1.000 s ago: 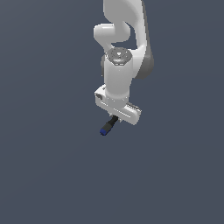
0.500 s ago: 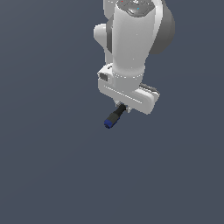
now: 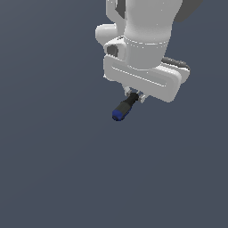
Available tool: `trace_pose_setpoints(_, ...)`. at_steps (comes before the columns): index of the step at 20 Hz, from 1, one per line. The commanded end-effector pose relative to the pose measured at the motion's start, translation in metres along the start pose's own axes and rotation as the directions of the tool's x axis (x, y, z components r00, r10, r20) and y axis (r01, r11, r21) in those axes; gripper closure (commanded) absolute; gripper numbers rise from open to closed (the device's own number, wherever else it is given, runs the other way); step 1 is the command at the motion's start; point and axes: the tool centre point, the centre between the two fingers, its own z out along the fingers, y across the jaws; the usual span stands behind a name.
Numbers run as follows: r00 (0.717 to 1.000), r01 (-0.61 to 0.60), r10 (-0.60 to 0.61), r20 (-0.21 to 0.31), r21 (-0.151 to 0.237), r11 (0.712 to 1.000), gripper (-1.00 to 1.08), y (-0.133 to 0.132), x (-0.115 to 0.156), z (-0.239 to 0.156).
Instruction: Pick up the object and move it to a goal position.
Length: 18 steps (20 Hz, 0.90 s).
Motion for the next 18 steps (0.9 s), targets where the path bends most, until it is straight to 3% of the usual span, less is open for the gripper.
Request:
trace_pose_setpoints(1, 1.0, 0.0, 0.0, 0.0, 0.0, 1.0, 1.08, -0.006, 0.001, -0.018)
trace_pose_setpoints(18, 1.0, 0.001, -0.001, 0.001, 0.001, 1.0, 1.08, -0.035, 0.01, -0.098)
